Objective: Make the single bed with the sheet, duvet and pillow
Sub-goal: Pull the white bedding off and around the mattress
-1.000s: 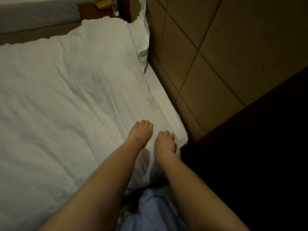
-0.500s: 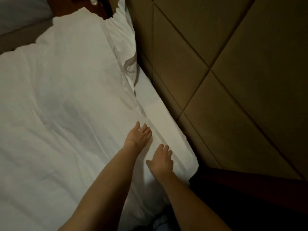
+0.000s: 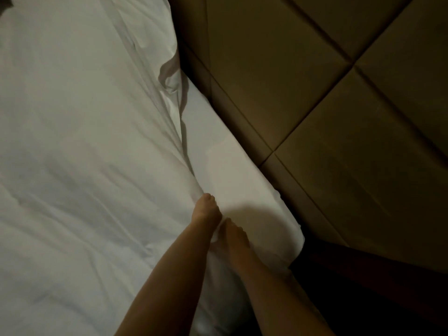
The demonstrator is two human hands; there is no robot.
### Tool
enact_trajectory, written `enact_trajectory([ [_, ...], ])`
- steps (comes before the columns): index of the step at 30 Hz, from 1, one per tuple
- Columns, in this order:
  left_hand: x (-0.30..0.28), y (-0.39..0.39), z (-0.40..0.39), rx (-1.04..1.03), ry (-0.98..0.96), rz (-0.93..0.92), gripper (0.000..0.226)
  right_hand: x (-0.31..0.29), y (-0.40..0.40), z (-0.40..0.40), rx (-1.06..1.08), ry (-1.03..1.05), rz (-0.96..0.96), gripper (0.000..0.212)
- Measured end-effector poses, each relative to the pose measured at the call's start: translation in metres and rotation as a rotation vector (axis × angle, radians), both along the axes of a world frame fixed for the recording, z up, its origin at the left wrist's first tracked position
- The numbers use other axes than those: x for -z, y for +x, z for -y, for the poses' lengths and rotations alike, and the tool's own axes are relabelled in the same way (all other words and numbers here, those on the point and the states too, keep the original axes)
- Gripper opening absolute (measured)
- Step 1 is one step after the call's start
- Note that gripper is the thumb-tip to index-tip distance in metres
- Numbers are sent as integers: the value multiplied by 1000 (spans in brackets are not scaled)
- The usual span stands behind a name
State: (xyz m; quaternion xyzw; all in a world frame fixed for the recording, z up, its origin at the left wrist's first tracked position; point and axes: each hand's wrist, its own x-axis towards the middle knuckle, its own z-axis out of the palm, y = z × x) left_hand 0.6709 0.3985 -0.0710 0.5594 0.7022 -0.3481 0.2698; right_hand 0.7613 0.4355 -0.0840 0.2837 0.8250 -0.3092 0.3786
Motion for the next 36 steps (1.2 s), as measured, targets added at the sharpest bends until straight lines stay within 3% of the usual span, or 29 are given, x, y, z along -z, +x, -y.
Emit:
enact_trajectory([
  [2, -3, 2, 5, -11, 23, 8, 26, -10, 4, 2, -19, 13, -32, 42],
  [5, -12, 3, 7, -53, 158, 45, 31, -23, 11, 3, -23, 122, -64, 29],
  [14, -55, -17, 21, 5, 150, -34, 28, -50, 27, 10, 141, 111, -135, 28],
  [16, -68, -17, 23, -48, 131, -55, 28, -59, 32, 14, 108, 136, -186, 28],
  [19, -82, -12, 31, 73, 125, -104, 24, -76, 33, 13, 9, 182, -225, 25],
  [21, -97, -11, 32, 43, 137, -104, 24, -89, 31, 4, -29, 193, -231, 26],
  [26, -163, -14, -2, 61, 172, -151, 25, -139, 28, -34, -67, 233, -336, 18],
  [31, -240, -13, -42, 121, 148, -246, 27, -209, 25, -71, -145, 302, -450, 24],
  [36, -286, -36, -56, 130, 354, -455, 25, -257, -3, -93, -142, 447, -561, 27],
])
